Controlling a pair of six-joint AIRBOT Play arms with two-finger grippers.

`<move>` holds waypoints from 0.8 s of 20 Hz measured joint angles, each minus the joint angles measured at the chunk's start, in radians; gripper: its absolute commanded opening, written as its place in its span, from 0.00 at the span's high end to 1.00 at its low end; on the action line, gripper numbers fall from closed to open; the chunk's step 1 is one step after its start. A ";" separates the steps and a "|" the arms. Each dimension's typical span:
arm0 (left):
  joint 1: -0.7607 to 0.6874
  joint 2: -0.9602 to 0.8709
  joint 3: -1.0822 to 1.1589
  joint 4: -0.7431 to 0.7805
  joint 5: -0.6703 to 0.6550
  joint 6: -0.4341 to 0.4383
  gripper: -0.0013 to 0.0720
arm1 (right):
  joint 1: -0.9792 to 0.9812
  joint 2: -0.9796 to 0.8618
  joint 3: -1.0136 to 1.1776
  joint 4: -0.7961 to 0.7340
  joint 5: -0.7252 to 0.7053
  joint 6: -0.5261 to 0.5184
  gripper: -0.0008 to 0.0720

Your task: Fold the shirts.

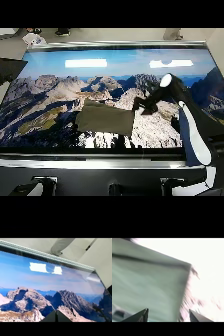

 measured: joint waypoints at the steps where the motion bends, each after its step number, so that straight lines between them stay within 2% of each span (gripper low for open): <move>1: 0.000 0.000 0.000 0.004 -0.002 0.000 0.95 | -0.010 0.002 -0.049 0.014 -0.007 -0.005 0.18; 3: 0.000 0.000 0.000 0.006 -0.002 -0.001 0.95 | 0.000 -0.005 -0.127 0.063 -0.067 -0.016 0.18; 4: 0.000 0.000 0.000 0.007 -0.002 -0.005 0.95 | 0.015 -0.014 -0.153 0.087 -0.098 -0.021 0.26; 6: 0.000 0.000 0.000 0.008 -0.002 -0.008 0.95 | 0.048 -0.036 -0.185 0.145 -0.161 -0.029 0.93; 9: 0.000 0.000 0.000 0.009 -0.003 -0.011 0.95 | 0.069 -0.045 -0.193 0.253 -0.213 -0.092 0.93; 12: 0.000 0.001 0.000 0.009 -0.003 -0.011 0.95 | 0.014 0.006 -0.130 0.304 -0.198 -0.154 0.94; 16: 0.000 0.001 0.000 0.010 -0.003 -0.011 0.95 | -0.186 0.126 0.003 0.253 -0.117 -0.121 0.94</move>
